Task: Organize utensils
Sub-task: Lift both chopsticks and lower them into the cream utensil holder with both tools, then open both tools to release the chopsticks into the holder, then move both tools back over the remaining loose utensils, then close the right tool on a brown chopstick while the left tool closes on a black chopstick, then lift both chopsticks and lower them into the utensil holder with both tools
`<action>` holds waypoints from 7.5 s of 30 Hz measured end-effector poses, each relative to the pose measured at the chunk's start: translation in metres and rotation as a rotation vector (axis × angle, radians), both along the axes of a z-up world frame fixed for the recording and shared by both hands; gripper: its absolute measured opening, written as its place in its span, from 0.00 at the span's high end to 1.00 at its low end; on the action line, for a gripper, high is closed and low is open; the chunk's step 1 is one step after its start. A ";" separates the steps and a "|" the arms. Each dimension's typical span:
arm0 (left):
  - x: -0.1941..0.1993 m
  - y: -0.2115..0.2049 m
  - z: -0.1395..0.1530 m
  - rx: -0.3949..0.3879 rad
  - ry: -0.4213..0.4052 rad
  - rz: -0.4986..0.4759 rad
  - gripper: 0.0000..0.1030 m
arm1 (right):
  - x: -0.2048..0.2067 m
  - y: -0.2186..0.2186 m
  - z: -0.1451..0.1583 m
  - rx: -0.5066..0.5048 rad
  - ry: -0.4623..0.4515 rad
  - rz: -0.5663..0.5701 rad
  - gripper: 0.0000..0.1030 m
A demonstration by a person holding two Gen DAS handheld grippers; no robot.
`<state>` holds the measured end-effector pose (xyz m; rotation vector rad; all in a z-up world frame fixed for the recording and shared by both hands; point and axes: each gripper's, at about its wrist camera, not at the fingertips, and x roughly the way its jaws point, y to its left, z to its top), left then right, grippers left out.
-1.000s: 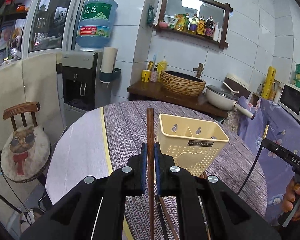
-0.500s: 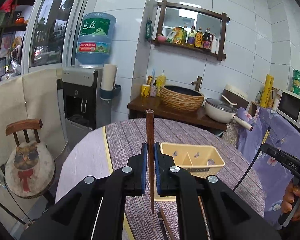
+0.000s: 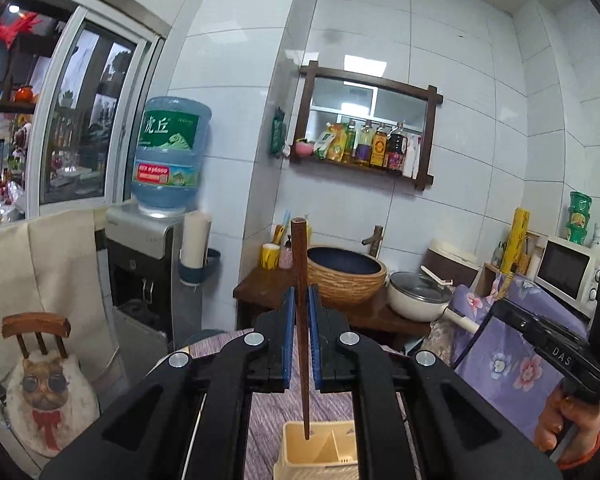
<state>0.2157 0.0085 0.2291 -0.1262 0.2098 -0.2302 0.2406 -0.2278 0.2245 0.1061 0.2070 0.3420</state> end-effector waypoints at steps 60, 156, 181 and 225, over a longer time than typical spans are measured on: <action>-0.043 0.003 -0.241 0.183 0.415 0.096 0.05 | -0.035 0.008 -0.253 -0.100 0.472 -0.149 0.05; 0.011 -0.014 -0.251 0.117 0.555 0.026 0.92 | 0.024 -0.040 -0.237 0.057 0.459 -0.250 0.92; -0.027 0.004 -0.168 0.053 0.303 0.020 0.92 | -0.049 -0.041 -0.164 0.080 0.259 -0.140 0.92; -0.017 -0.007 -0.003 0.016 -0.001 -0.065 0.92 | -0.013 0.000 0.002 0.091 -0.015 0.015 0.92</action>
